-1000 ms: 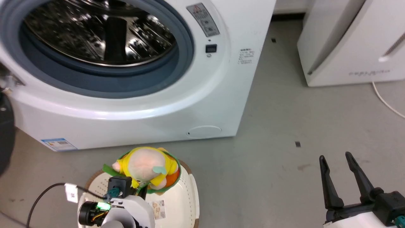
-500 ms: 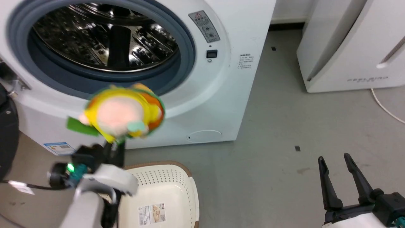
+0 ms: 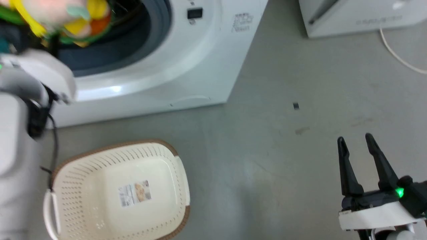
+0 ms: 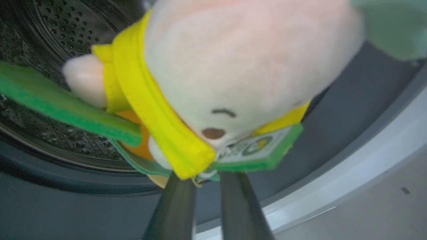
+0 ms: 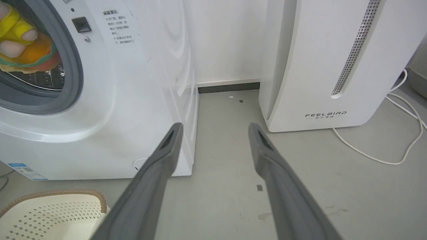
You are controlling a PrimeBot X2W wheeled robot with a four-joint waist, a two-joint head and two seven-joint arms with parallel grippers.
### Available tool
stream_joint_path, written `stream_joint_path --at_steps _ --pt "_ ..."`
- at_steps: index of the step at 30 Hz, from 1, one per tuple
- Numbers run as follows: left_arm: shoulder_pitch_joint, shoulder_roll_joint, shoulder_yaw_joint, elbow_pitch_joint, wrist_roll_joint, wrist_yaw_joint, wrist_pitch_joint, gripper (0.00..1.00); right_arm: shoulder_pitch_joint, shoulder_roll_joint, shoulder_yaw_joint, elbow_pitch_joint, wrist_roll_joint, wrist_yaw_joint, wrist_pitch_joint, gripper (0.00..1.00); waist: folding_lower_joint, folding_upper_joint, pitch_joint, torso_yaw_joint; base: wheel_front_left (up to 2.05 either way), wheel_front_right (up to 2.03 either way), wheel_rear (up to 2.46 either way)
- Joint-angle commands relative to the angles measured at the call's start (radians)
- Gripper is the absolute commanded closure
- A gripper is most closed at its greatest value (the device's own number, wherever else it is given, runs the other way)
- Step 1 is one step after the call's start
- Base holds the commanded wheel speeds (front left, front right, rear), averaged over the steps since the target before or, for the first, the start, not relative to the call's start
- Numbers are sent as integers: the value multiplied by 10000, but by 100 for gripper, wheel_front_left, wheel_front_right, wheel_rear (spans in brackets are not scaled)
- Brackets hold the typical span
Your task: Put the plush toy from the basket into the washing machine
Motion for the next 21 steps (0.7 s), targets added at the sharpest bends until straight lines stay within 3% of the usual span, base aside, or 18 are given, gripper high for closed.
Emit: stream_joint_path --at_steps 1,6,13,21 --pt "-619 207 -49 255 25 -101 374 100 -213 24 54 -57 146 -9 -47 0 -1 -1 1018 -535 0 0 0" --pt "-2634 768 -257 1238 59 -310 1508 100 -593 24 227 -117 423 -9 -47 0 -1 -1 2004 -803 0 0 0" --pt "-4933 1250 -489 2359 279 -394 2203 100 -993 24 523 -155 651 -9 -47 0 -1 -1 2893 -1083 0 0 0" --pt "-6790 1515 -1171 4074 322 -490 3970 100 -1170 24 825 -54 822 -9 -47 0 -1 -1 3463 -1388 0 0 0"
